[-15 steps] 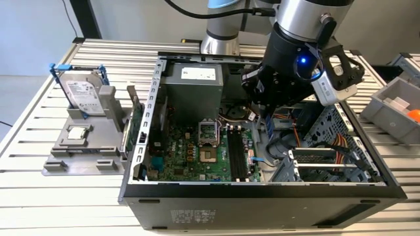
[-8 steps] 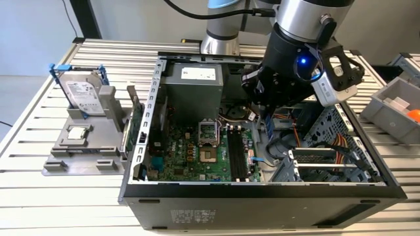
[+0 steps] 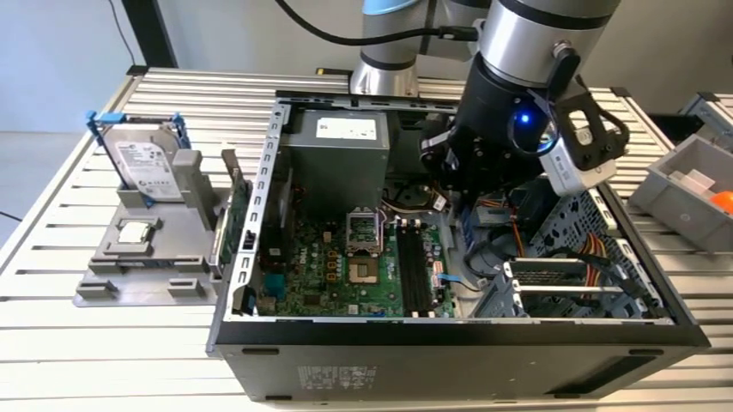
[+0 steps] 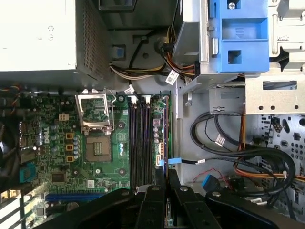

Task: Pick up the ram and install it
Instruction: 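Insert the ram into the slot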

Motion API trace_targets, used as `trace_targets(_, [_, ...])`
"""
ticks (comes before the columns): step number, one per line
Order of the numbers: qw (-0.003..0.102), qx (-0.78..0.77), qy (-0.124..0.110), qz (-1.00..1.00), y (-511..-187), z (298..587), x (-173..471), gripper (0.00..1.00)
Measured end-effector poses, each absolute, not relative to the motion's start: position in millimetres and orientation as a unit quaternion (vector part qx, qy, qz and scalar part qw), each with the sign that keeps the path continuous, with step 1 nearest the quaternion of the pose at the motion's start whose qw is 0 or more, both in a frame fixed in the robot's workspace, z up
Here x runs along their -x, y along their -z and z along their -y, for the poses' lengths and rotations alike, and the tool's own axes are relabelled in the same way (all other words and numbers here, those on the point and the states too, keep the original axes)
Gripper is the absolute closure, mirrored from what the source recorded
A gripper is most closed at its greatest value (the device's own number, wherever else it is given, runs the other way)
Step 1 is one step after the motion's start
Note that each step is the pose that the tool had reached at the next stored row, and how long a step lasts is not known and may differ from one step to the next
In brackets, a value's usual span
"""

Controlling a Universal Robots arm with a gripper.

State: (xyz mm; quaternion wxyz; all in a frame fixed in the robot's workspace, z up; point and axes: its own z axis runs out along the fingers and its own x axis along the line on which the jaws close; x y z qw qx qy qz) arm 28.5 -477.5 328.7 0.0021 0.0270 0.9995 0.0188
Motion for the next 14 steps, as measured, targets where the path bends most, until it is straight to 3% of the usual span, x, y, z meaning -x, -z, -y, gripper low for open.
trace_targets(14, [0.002, -0.025, -0.019, -1.000, -303, 477, -28, 1.00])
